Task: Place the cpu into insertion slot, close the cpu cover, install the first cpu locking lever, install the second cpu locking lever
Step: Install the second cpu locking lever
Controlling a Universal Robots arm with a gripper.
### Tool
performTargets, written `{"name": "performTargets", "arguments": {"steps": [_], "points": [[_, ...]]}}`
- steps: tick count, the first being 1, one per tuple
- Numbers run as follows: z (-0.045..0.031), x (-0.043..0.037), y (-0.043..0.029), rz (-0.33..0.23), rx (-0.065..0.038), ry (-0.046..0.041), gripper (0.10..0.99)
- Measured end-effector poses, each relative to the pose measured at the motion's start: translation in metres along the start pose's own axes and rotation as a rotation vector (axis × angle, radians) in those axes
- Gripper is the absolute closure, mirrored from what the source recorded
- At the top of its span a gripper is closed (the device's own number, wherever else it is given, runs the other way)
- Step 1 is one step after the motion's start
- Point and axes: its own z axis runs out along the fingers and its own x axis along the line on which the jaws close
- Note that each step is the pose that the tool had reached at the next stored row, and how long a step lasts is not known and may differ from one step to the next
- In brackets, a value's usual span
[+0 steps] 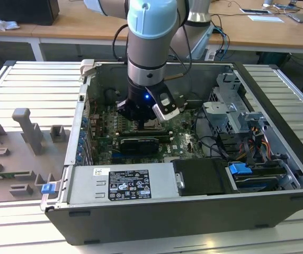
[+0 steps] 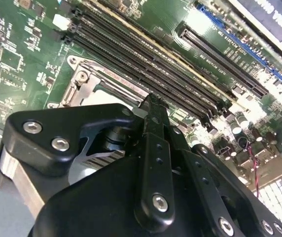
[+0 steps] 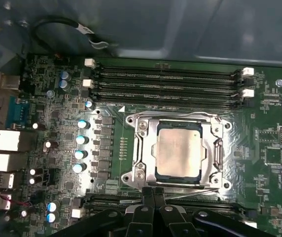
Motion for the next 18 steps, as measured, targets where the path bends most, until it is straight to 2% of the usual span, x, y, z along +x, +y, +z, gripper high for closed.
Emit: {"name": "performTargets", "arguments": {"steps": [4, 7, 8, 9, 12, 14, 16, 18], "points": [[0.0007, 0.0035, -0.0053, -0.003, -0.027, -0.0023, 0.98], [0.0024, 0.0069, -0.0099, -0.007, -0.041, -0.0052, 0.98], [0.0027, 0.0077, -0.0113, -0.009, -0.048, -0.0061, 0.98], [0.0031, 0.0091, -0.0131, -0.012, -0.062, -0.0068, 0.98], [0.004, 0.0113, -0.0148, -0.018, -0.085, -0.0083, 0.98], [0.0042, 0.0121, -0.0152, -0.02, -0.094, -0.009, 0.98], [0.0047, 0.0167, -0.0162, -0.021, -0.109, -0.0104, 0.98], [0.0082, 0.0194, -0.0173, -0.021, -0.115, -0.0113, 0.98]]}}
